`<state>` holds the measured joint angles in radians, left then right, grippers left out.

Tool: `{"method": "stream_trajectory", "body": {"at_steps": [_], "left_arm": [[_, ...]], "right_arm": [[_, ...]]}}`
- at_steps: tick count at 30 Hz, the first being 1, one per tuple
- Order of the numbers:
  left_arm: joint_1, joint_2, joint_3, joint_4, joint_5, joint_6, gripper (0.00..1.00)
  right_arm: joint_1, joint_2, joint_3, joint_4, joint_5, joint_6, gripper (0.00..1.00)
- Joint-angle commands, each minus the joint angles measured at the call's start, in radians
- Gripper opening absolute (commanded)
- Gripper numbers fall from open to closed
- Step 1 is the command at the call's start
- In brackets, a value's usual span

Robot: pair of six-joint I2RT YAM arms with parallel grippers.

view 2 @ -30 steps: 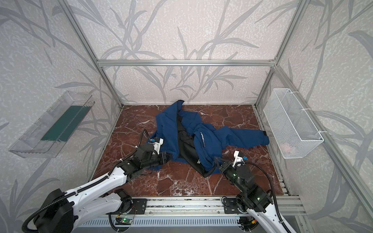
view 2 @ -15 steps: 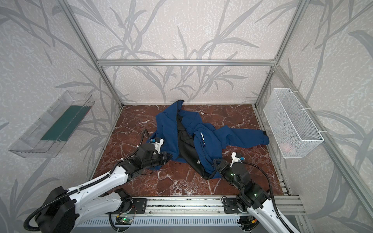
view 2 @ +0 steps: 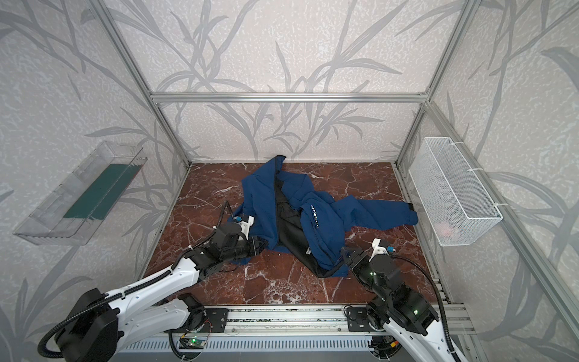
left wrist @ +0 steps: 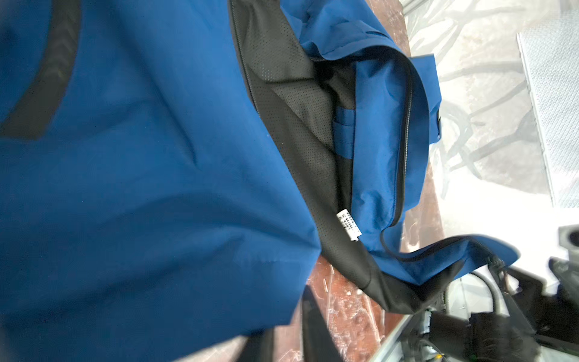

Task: Zip up the jacket
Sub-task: 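Pull both grippers toward the robot, dragging the zipper edges closer together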

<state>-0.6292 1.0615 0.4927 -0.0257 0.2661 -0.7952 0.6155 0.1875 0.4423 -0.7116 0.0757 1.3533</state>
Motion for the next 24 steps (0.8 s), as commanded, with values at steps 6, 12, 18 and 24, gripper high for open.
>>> {"method": "stream_trajectory", "body": {"at_steps": [6,12,18,24], "left_arm": [[-0.008,-0.162,0.206,-0.438,-0.126,0.024,0.52],[-0.054,-0.153,0.339,-0.533,-0.156,-0.007,0.56],[-0.152,-0.063,0.330,-0.407,-0.136,-0.085,0.56],[-0.248,0.015,0.278,-0.280,-0.131,-0.157,0.55]], "right_arm": [[0.008,0.302,0.340,-0.405,0.200,-0.142,0.66],[0.007,0.363,0.393,-0.485,0.232,-0.270,0.69],[0.005,0.508,0.461,-0.468,-0.045,-0.487,0.65],[0.181,0.676,0.419,-0.469,-0.118,-0.525,0.60]]}}
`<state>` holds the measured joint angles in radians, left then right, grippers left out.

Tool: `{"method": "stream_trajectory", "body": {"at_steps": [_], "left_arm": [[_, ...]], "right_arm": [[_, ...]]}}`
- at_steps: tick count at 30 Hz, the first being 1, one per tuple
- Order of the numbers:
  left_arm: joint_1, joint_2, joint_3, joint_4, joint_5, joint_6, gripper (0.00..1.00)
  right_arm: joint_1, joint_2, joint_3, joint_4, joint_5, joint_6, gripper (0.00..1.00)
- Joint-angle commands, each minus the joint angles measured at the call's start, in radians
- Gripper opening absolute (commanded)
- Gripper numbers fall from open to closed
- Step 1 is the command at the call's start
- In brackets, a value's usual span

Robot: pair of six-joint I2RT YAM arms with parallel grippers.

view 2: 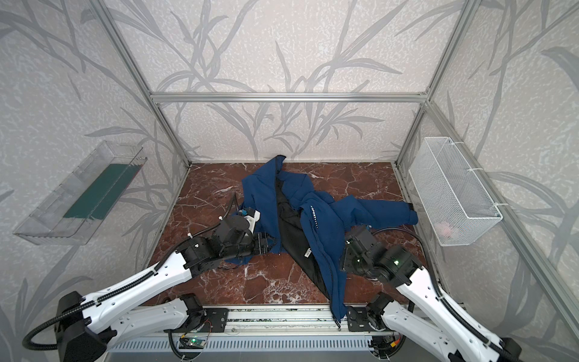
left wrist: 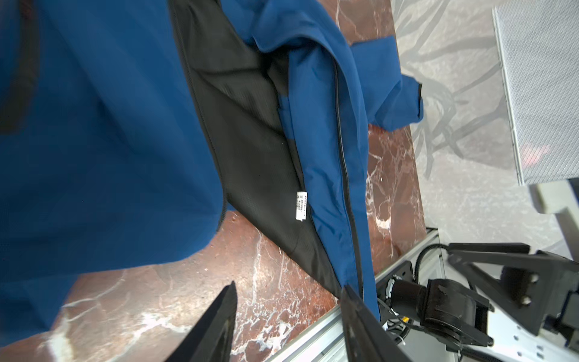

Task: Zip up the jacket
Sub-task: 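Pull both grippers toward the robot, dragging the zipper edges closer together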

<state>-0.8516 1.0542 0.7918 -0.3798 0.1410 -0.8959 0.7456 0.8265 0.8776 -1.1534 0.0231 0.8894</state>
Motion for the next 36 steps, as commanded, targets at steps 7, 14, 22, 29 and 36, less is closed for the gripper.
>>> {"method": "stream_trajectory", "body": {"at_steps": [7,14,22,29,36], "left_arm": [[-0.085,0.067,-0.027,0.140,-0.002,-0.086,0.52],[-0.101,0.078,-0.060,0.179,0.015,-0.121,0.50],[-0.124,0.153,-0.034,0.216,0.053,-0.124,0.50],[-0.123,0.221,-0.035,0.270,0.060,-0.126,0.49],[-0.069,0.273,-0.001,0.282,0.068,-0.075,0.48]], "right_arm": [[0.089,0.135,-0.137,0.179,-0.118,-0.040,0.49],[0.083,0.085,-0.257,0.264,-0.111,0.004,0.36],[0.083,0.071,-0.315,0.299,-0.098,0.029,0.32],[-0.018,0.161,-0.437,0.650,-0.192,-0.018,0.12],[-0.167,0.570,-0.180,0.830,-0.315,-0.200,0.04]]}}
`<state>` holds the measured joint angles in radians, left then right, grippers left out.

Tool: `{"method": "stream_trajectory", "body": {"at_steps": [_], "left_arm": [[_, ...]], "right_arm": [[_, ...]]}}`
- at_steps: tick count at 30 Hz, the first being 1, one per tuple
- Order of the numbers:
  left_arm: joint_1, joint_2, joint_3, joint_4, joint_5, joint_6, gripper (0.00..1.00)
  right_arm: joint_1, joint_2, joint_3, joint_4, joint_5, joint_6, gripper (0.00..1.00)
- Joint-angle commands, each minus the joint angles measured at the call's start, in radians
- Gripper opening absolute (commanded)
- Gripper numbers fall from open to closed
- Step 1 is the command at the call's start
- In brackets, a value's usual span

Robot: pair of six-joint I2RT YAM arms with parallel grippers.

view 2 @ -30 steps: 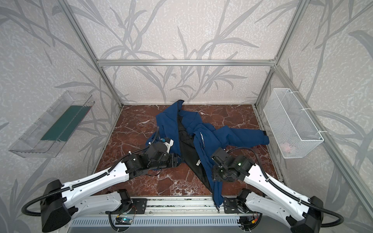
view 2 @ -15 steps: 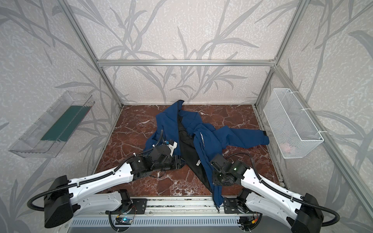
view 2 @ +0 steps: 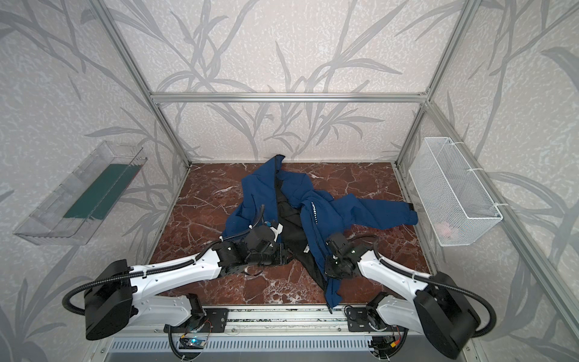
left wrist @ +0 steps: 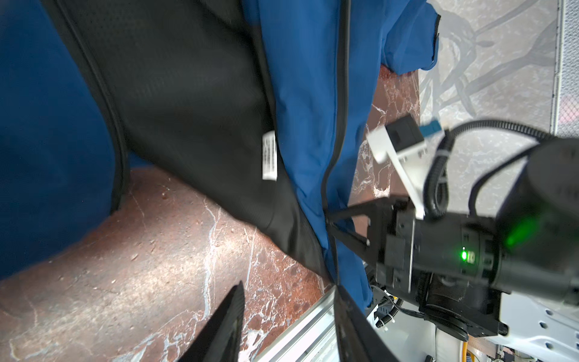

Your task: Zip up the jacket

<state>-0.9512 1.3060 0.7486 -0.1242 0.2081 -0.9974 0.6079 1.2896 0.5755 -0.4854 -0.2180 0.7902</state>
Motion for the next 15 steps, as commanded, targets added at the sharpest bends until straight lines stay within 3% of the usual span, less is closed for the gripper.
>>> {"method": "stream_trajectory", "body": {"at_steps": [1,3,6,9,15], "left_arm": [[0.047,0.030,0.047,0.031,0.014,0.033,0.48],[0.077,0.046,0.063,0.043,0.037,0.040,0.47],[0.092,0.070,0.092,0.042,0.057,0.054,0.46],[0.088,0.105,0.106,0.062,0.108,0.047,0.44],[0.071,0.122,0.077,0.090,0.145,0.032,0.42]], "right_arm": [[-0.035,0.171,0.184,0.147,-0.089,-0.129,0.03],[-0.033,0.243,0.270,0.122,-0.101,-0.146,0.03],[-0.034,0.224,0.275,0.119,-0.098,-0.146,0.05],[-0.034,0.156,0.255,0.041,-0.074,-0.176,0.27],[-0.022,-0.050,0.138,-0.016,-0.072,-0.121,0.42]]}}
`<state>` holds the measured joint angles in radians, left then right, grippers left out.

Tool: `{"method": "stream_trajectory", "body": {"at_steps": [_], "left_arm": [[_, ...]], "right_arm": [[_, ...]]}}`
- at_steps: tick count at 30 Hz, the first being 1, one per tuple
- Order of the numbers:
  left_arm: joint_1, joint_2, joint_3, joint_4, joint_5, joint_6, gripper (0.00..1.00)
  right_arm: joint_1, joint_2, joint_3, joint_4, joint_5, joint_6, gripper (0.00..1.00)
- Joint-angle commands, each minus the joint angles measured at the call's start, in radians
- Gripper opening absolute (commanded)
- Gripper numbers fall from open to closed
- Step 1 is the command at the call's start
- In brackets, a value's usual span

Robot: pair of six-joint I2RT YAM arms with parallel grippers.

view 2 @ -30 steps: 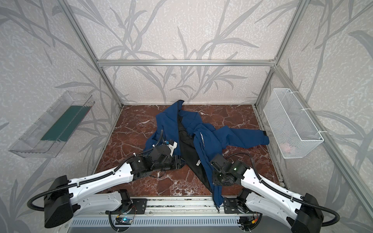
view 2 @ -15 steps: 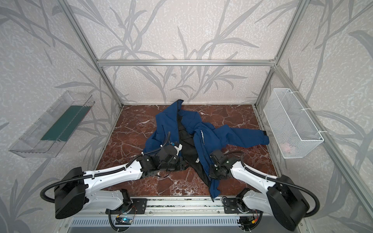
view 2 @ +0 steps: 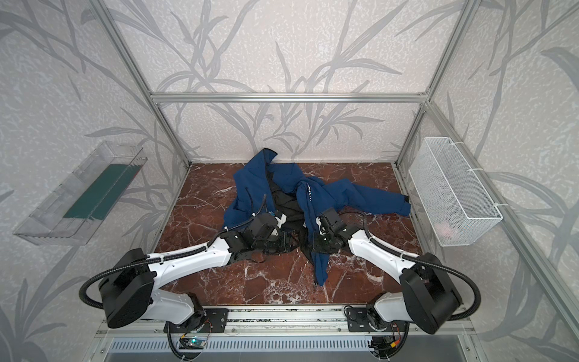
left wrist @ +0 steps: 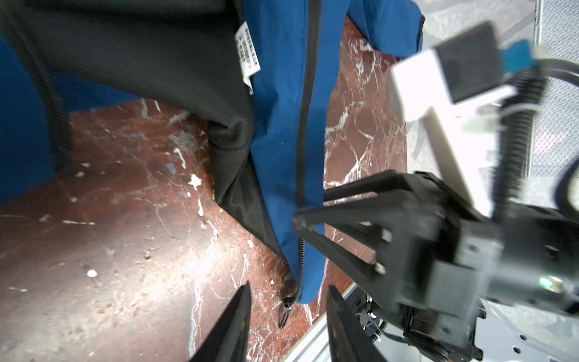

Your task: Zip up the jacket

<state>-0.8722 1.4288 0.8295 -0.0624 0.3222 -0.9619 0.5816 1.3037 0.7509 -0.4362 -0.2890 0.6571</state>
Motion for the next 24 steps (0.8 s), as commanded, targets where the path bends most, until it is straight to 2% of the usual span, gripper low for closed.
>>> {"method": "stream_trajectory", "body": {"at_steps": [1,6,10,14,17,20,22,24], "left_arm": [[-0.012,-0.004,-0.003,0.023,0.033,0.000,0.42],[-0.034,-0.013,-0.001,0.010,0.014,0.014,0.42],[-0.062,0.010,-0.003,0.041,0.021,-0.006,0.41],[-0.097,0.047,0.006,0.075,0.027,-0.025,0.41],[-0.121,0.079,0.022,0.099,0.037,-0.028,0.40],[-0.131,0.097,0.026,0.119,0.035,-0.031,0.40],[-0.131,0.103,0.025,0.131,0.036,-0.035,0.40],[-0.131,0.110,0.029,0.132,0.046,-0.038,0.40]], "right_arm": [[0.004,-0.090,-0.054,-0.070,0.002,0.020,0.44],[0.005,-0.144,-0.104,-0.095,0.025,0.015,0.45],[0.004,-0.153,-0.112,-0.156,0.027,-0.013,0.43],[0.005,-0.224,-0.137,-0.211,0.054,-0.043,0.39],[0.006,-0.299,-0.192,-0.184,0.041,-0.026,0.33],[0.005,-0.343,-0.283,-0.056,0.009,0.046,0.23],[0.003,-0.347,-0.323,0.021,-0.009,0.075,0.21],[0.002,-0.337,-0.313,0.011,-0.002,0.063,0.18]]}}
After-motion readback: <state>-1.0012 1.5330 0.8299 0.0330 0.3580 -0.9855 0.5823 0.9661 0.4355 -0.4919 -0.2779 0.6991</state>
